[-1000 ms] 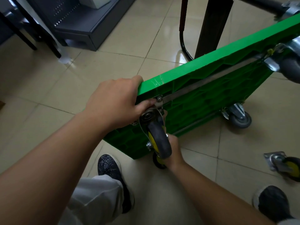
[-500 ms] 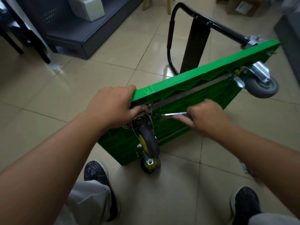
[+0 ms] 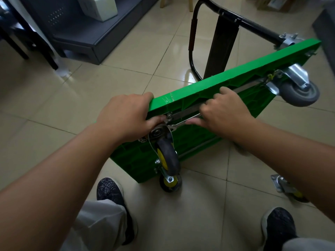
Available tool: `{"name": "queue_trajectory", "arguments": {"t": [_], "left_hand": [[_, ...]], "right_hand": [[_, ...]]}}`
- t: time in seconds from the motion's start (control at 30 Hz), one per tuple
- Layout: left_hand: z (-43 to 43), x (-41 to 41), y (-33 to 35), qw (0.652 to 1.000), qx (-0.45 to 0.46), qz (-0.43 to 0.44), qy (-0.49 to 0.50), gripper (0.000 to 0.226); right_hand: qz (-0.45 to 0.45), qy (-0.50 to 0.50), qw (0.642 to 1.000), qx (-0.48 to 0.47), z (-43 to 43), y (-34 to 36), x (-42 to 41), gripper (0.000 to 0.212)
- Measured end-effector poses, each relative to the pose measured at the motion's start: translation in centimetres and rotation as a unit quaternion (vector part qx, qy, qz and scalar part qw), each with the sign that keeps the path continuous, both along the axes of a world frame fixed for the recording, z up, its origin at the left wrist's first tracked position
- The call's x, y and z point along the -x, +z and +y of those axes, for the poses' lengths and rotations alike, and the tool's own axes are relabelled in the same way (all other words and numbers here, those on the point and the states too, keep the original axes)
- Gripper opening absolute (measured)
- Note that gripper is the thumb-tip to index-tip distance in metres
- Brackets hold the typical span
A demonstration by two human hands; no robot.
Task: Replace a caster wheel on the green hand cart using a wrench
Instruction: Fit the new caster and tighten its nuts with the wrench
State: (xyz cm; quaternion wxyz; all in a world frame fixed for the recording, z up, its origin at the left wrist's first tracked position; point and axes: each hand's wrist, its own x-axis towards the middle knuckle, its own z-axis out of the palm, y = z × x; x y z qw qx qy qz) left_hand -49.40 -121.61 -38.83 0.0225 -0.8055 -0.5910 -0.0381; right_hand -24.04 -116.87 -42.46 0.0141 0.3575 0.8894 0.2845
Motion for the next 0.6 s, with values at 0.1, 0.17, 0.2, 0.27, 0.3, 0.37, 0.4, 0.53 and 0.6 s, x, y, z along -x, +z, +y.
{"name": "queue_trajectory", "arguments": {"t": [0.1,0.17,0.2,0.27,0.3,0.37,0.4,0.53,0.6], "left_hand": [[-0.1,-0.1,0.0,1.0,0.0,0.001,0.0,0.05],[0.0,-0.1,0.0,1.0,0.002,0.002,0.001,0.051],[0.0,-0.1,0.0,1.0,0.003,0.003,0.001,0.052],[0.0,0.0,-0.1,1.0,0.001,0.004,0.001,0.05],[0.0,0.0,-0.1,1.0,-0.003,0.005,0.001,0.049],[0.0,-0.1,-0.1,1.0,-0.01,0.007,0.001,0.048],[0.0,-0.1,-0.2,1.0,-0.012,0.007,0.001,0.048],[0.0,-0.1,-0.3,1.0,-0.018,0.003,-0.002,0.047],[0.0,0.0,-0.2,1.0,-0.021,0.006,-0.001,0.047]], "right_hand": [[0.025,-0.042,0.999,0.018,-0.3,-1.6,-0.4,0.074],[0.069,-0.088,0.992,0.05,-0.9,-4.1,-0.7,0.072],[0.102,-0.116,0.986,0.065,-1.2,-5.5,-0.7,0.072],[0.186,-0.143,0.969,0.083,-2.0,-8.5,-0.3,0.077],[0.231,-0.152,0.957,0.091,-2.6,-10.0,0.2,0.079],[0.33,-0.202,0.908,0.159,-4.5,-12.0,1.6,0.072],[0.382,-0.244,0.863,0.222,-5.5,-13.3,2.6,0.067],[0.641,-0.284,0.442,0.559,-8.9,-15.4,9.0,0.046],[0.705,-0.244,0.271,0.608,-9.8,-15.8,11.1,0.039]]}}
